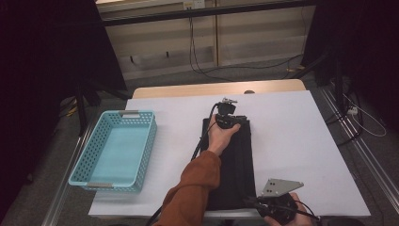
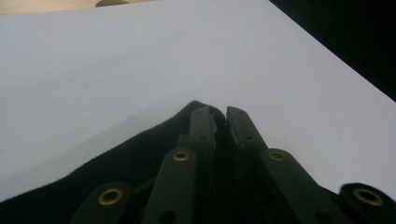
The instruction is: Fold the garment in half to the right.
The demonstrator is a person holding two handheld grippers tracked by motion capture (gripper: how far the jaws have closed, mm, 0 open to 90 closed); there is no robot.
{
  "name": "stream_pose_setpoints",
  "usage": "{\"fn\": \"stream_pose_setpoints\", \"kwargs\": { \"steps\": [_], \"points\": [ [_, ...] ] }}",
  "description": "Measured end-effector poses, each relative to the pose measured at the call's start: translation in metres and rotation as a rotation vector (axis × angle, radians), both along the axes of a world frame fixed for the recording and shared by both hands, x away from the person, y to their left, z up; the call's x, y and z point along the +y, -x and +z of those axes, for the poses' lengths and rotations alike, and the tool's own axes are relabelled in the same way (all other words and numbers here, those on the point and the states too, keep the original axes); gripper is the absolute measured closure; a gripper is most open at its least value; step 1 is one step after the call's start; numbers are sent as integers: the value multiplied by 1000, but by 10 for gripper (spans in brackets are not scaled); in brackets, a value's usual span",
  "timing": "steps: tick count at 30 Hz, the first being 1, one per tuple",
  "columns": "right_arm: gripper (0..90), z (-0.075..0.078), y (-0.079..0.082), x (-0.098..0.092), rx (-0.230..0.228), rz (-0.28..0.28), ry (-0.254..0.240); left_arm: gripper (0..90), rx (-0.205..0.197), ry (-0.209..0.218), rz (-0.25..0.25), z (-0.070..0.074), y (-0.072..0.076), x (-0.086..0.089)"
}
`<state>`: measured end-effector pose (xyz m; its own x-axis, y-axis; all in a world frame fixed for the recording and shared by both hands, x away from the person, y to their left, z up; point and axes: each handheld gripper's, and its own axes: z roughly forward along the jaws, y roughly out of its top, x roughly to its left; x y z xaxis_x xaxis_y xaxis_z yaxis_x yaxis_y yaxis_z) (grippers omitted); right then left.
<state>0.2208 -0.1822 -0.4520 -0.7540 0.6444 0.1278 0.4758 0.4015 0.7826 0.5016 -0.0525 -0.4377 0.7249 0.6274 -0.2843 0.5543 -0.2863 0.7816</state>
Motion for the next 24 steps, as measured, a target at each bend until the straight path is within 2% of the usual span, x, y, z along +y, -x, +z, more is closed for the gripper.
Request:
{"fn": "stream_pose_setpoints", "kwargs": {
  "steps": [5, 7, 13, 19, 24],
  "points": [
    [886, -4, 0, -2, 19, -1, 21, 647, -10, 17, 17, 5, 2, 7],
    [883, -5, 1, -2, 25, -4, 30, 555, -20, 26, 29, 9, 3, 12],
    [864, -8, 3, -4, 44, -15, 50, 456, -20, 37, 48, 12, 5, 30],
    [786, -8, 4, -10, 49, -51, 57, 352, -30, -11, 92, 9, 5, 53],
    [695, -7, 5, -13, 51, -72, 56, 284, -55, -18, 105, 13, 8, 72]
  ]
}}
